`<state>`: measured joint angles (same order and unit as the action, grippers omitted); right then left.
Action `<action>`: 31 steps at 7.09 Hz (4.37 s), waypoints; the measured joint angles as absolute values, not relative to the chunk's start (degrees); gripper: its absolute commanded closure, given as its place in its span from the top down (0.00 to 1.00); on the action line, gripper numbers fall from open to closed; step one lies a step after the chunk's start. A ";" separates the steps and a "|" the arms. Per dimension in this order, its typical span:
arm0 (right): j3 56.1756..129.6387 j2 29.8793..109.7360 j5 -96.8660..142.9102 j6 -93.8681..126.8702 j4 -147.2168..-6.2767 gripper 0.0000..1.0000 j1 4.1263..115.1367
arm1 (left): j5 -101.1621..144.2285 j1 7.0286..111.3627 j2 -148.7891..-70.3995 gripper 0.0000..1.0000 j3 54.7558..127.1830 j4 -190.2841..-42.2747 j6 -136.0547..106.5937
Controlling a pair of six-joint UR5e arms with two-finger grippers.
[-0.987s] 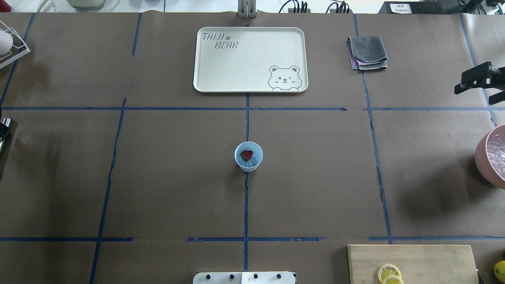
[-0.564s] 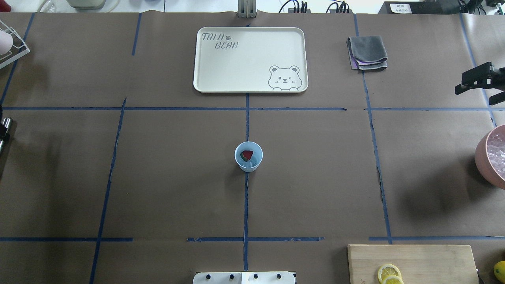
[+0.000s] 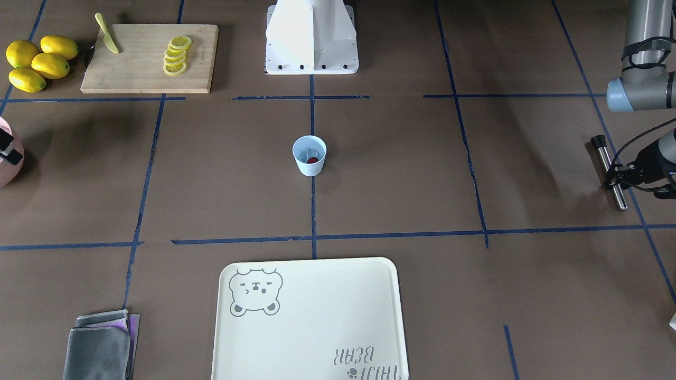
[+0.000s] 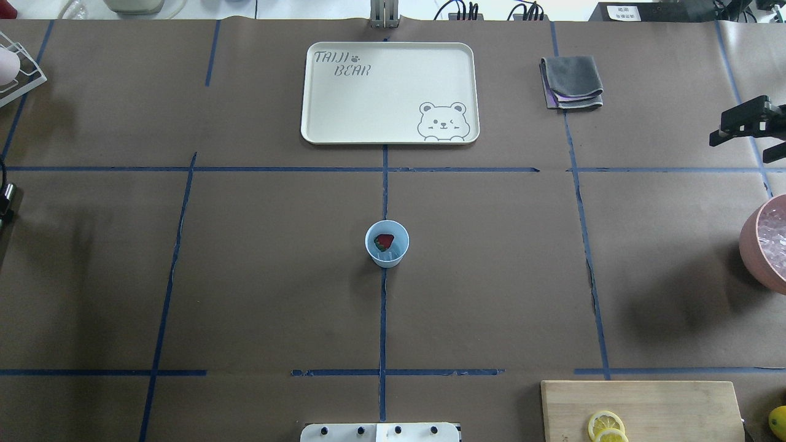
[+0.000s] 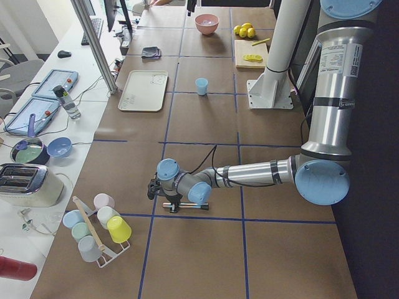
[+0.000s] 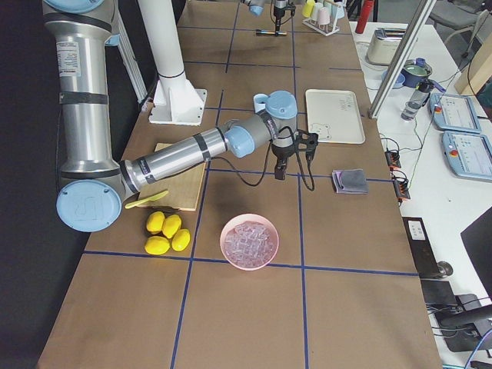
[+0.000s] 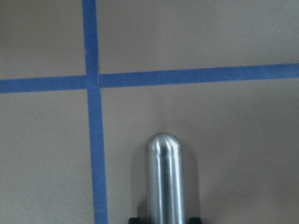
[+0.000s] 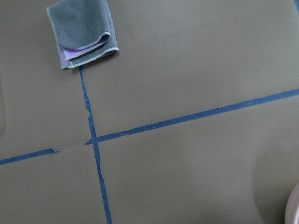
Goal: Mash ice and strawberries in cup
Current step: 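Carry the steel pestle with the left gripper over the blue cup, then press the pestle down into the cup with the left gripper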
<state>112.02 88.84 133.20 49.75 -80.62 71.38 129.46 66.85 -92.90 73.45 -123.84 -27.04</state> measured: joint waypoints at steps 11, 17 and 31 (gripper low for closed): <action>112.21 88.06 135.26 49.75 -81.39 1.00 73.31 | 101.51 32.88 -122.38 0.02 105.79 -133.13 -42.16; 112.39 87.91 135.26 49.75 -81.39 1.00 73.39 | 70.47 21.26 -123.00 0.00 93.10 -167.21 -24.16; 112.72 88.17 135.67 49.75 -81.39 1.00 73.84 | 68.20 17.58 -122.94 0.00 80.97 -182.81 -21.32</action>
<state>112.72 88.17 135.67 49.75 -81.39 73.84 68.20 17.58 -122.94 80.97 -182.81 -21.32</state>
